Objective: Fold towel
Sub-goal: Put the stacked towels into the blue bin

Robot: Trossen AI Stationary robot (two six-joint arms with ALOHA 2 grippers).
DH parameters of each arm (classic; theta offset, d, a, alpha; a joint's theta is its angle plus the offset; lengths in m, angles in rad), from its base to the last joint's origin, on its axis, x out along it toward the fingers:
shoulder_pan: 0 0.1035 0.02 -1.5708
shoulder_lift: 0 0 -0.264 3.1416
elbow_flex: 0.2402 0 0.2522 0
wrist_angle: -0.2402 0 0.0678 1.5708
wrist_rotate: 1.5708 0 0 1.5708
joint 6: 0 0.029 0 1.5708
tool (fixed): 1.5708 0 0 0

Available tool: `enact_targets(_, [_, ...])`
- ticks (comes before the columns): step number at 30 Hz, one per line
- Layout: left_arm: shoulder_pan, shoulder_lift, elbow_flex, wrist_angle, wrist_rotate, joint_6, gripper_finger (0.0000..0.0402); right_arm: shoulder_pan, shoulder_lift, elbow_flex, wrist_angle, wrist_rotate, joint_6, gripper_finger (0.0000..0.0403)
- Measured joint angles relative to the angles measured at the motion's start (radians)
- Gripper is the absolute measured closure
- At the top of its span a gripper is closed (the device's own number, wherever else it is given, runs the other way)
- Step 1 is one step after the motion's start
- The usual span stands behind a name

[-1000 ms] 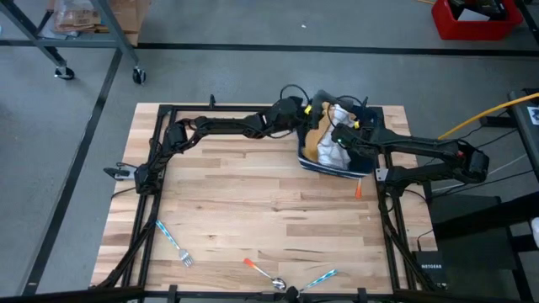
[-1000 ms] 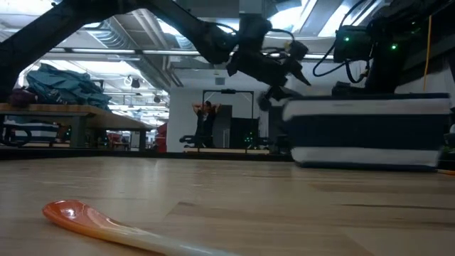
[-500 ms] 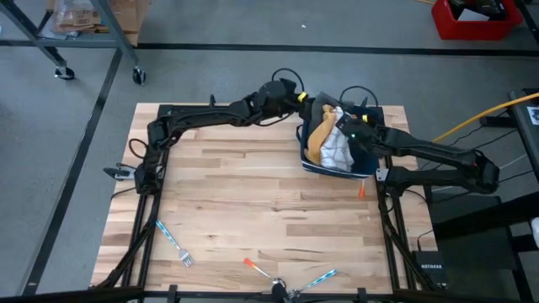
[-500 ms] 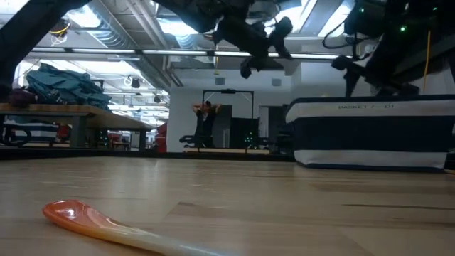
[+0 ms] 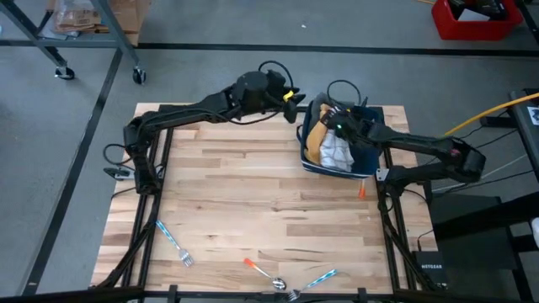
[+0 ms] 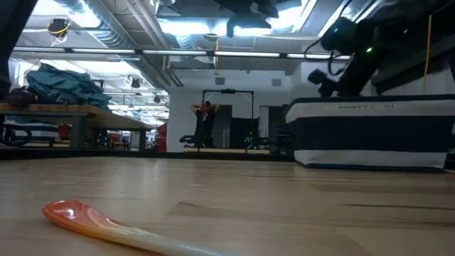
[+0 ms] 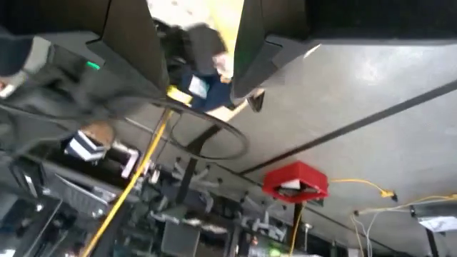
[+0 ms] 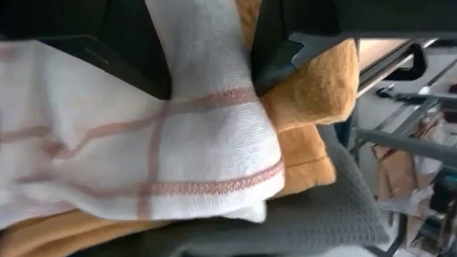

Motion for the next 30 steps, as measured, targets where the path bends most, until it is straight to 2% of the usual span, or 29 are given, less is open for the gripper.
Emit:
enact_targets(7, [-0.048, -0.061, 0.0, -0.198, 0.0, 0.029, 0.0249, -0.088, 0.263, 0.002, 0.259, -0.213, -0.036, 0.0208])
enact_targets(11, [-0.076, -0.061, 0.0, -0.304, -0.002, 0.028, 0.0249, -0.096, 0.394, 0.006, 0.298, -0.241, -0.012, 0.0208])
enact_targets(15, [-0.096, -0.061, 0.0, -0.379, -0.005, 0.03, 0.0249, -0.086, 0.444, 0.008, 0.329, -0.241, -0.011, 0.0208])
enact_targets(21, [-0.103, -0.061, 0.0, -0.392, -0.015, 0.074, 0.0249, -0.082, 0.373, -0.003, 0.372, -0.254, -0.012, 0.0208])
enact_targets(30, [-0.089, -0.061, 0.0, -0.394, -0.021, 0.081, 0.0249, -0.08, 0.119, -0.002, 0.37, -0.211, -0.038, 0.0208])
